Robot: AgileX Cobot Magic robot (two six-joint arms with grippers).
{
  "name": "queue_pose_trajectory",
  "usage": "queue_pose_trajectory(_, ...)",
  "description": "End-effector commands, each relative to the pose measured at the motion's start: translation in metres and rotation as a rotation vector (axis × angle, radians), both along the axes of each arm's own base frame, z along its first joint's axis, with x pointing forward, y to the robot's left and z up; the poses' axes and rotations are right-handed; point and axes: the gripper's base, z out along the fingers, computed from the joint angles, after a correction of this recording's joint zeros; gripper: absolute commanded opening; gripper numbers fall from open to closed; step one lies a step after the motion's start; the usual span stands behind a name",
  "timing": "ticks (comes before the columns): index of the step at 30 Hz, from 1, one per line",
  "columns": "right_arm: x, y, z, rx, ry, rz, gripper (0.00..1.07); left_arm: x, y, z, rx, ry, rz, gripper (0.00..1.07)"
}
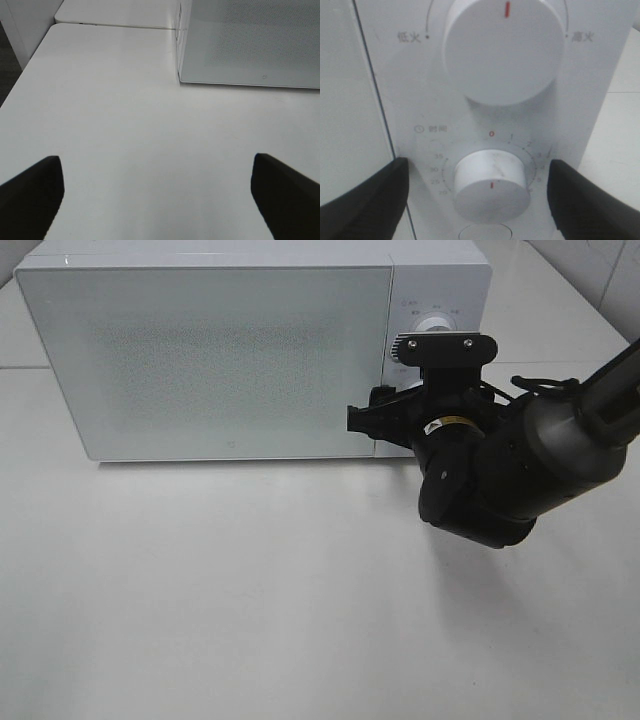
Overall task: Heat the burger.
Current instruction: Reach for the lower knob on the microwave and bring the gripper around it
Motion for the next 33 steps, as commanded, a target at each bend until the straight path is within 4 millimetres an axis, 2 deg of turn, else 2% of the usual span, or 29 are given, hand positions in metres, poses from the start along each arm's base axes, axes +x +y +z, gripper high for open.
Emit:
queue_pose_trajectory(1, 0.006, -0.003, 0.013, 0.012, -0.073, -0.031, 0.75, -0.003, 0.000, -0.001, -0.006, -0.020, 0.004, 0.96)
queue_pose_trajectory(2, 0.006, -0.003, 0.013, 0.012, -0.071, -0.030, 0.73, -0.003, 0.000, -0.001, -0.006, -0.020, 0.004, 0.96)
queue_pose_trajectory(3, 0.006, -0.003, 0.012, 0.013, -0.064, -0.028, 0.67, -0.003, 0.000, -0.001, -0.006, -0.020, 0.004, 0.96)
queue_pose_trajectory(5, 0.006, -0.003, 0.011, 0.014, -0.057, -0.026, 0.63, -0.003, 0.000, -0.001, -0.006, -0.020, 0.004, 0.96)
queue_pose_trajectory(6, 0.006, -0.002, 0.008, 0.021, -0.045, -0.026, 0.52, -0.003, 0.000, -0.001, -0.006, -0.020, 0.004, 0.96)
queue_pose_trajectory(9, 0.006, -0.002, 0.006, 0.024, -0.039, -0.027, 0.46, -0.003, 0.000, -0.001, -0.006, -0.020, 0.004, 0.96)
queue_pose_trajectory(11, 0.005, -0.001, 0.003, 0.051, -0.025, -0.027, 0.14, -0.003, 0.000, -0.001, -0.006, -0.020, 0.004, 0.96)
queue_pose_trajectory(12, 0.005, -0.001, 0.003, 0.051, -0.025, -0.027, 0.14, -0.003, 0.000, -0.001, -0.006, -0.020, 0.004, 0.96)
queue_pose_trajectory(14, 0.006, 0.000, 0.004, 0.044, -0.042, -0.013, 0.00, -0.003, 0.000, -0.001, -0.006, -0.020, 0.004, 0.96)
queue_pose_trajectory(25, 0.007, 0.000, 0.010, 0.035, -0.111, -0.001, 0.00, -0.003, 0.000, -0.001, -0.006, -0.020, 0.004, 0.96)
queue_pose_trajectory(33, 0.008, 0.004, 0.017, 0.156, -0.191, 0.024, 0.00, -0.003, 0.000, -0.001, -0.006, -0.020, 0.004, 0.96)
